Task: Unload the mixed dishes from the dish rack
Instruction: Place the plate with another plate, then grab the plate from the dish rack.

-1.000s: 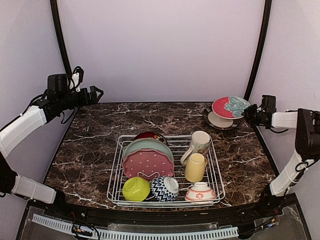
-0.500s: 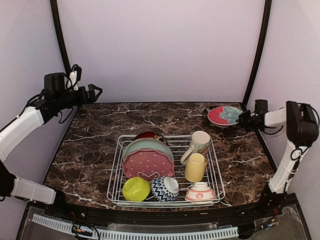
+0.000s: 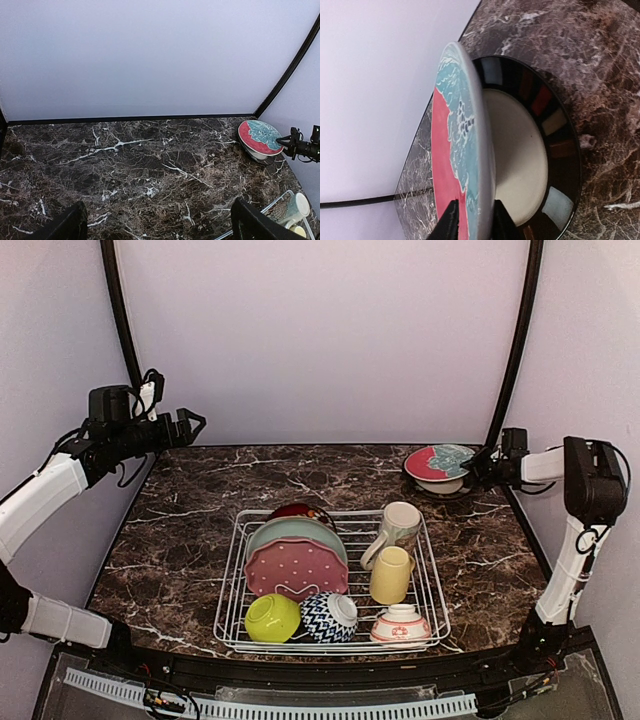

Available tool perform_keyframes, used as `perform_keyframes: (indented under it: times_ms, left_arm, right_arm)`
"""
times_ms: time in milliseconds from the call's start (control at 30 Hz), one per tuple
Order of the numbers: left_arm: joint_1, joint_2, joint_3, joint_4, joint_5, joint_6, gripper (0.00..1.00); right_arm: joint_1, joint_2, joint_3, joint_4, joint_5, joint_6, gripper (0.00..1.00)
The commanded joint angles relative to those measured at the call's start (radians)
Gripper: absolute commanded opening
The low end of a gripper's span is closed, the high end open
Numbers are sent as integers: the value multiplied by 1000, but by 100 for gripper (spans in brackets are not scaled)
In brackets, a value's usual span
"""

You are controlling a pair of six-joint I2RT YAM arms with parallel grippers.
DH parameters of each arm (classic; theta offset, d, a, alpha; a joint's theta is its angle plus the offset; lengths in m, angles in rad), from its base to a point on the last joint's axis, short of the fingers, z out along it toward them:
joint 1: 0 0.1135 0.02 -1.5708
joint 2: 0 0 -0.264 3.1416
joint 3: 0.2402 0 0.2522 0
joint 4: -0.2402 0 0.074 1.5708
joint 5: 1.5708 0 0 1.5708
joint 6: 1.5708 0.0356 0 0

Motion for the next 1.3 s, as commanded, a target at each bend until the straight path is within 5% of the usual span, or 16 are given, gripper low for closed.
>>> perform_keyframes:
  times_ms: [0,567,933,1267]
  left_arm:
    - [-8,-11,21,-21,16,-7,99]
    - [-17,-21,20,-19,22,-6,99]
    - [-27,-18,21,-24,14,4,99]
    - [-33,-28,26,-39,-26,41,99]
  right_arm:
    - [26,-16,46,-9,-24,-99,28]
    - [29,-22,148,-404,30,-452,73]
    - [57,-251,84,-472,68,-665,92]
    - [560,-566,-11,-446,-144,-1097,94]
